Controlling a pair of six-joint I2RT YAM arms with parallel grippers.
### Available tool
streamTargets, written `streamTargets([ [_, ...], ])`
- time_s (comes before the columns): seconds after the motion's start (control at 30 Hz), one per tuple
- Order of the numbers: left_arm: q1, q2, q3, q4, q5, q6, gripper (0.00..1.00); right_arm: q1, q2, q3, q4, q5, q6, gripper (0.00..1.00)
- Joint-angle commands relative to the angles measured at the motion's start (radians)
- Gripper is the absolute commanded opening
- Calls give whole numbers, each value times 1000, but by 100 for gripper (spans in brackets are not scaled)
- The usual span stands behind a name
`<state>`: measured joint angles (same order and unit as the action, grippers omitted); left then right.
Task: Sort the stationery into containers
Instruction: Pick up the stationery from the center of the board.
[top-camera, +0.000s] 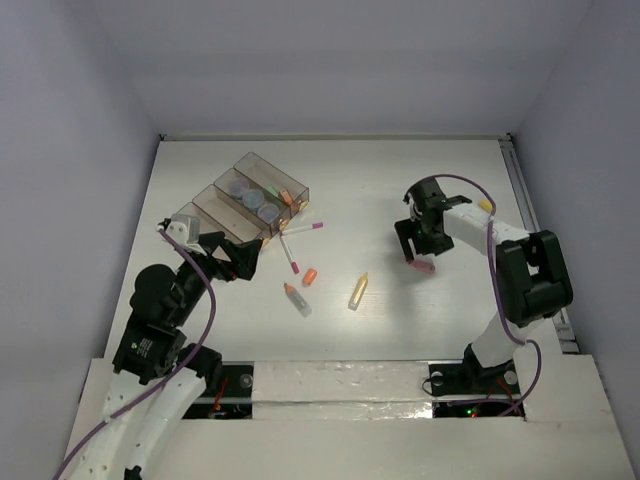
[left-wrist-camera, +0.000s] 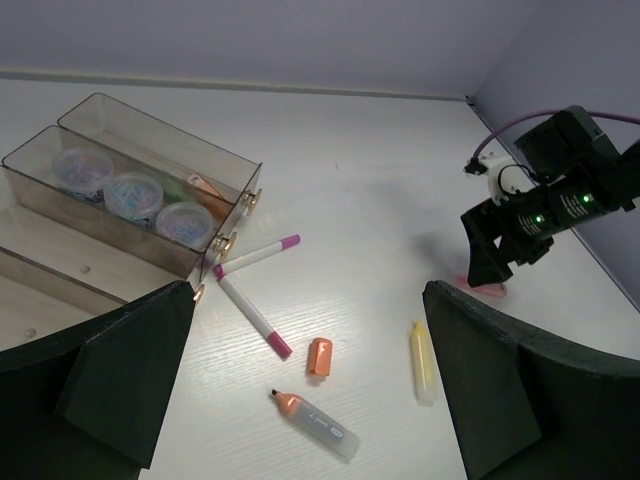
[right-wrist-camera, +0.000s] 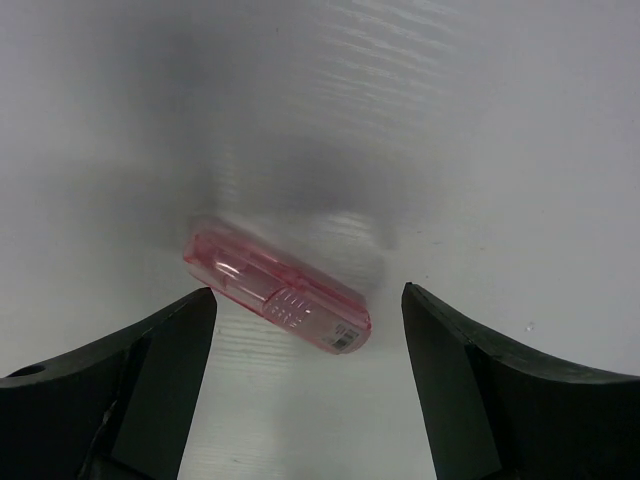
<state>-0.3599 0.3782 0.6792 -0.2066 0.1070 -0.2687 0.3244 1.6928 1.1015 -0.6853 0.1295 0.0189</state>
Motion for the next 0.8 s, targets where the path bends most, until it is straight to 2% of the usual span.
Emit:
streamTargets([
  [0.0, -28, -7, 3, 35, -20, 14, 99, -56, -27, -12, 53, -210, -86, 81],
  [0.13, -51, -35, 5, 32, -32, 14, 99, -77, 42, 4, 49, -275, -90, 81],
  [0.17, -62, -41, 6, 30, -33, 14, 99, -77, 56, 11, 43, -287, -83, 76],
  [0.23, -62, -53, 5, 30, -35, 14, 99, -77, 74, 18, 27, -333, -70, 74],
  [0.4, -62, -70, 5, 30, -36, 14, 99, -77, 84, 38, -19, -318, -45, 74],
  [0.53, -62, -67, 6, 30, -40, 17, 99, -77, 114, 58, -59, -259, -11, 65],
  [0.57, -62, -65, 6, 29, -40, 17, 99, -77, 123, 61, -62, -240, 31, 57],
  [0.6, -62, -64, 6, 29, -41, 16, 99, -65, 136, 66, -63, -193, 42, 54],
  [0.77, -62, -62, 6, 27, -49, 19, 99, -13, 145, 51, -10, -87, 134, 41],
])
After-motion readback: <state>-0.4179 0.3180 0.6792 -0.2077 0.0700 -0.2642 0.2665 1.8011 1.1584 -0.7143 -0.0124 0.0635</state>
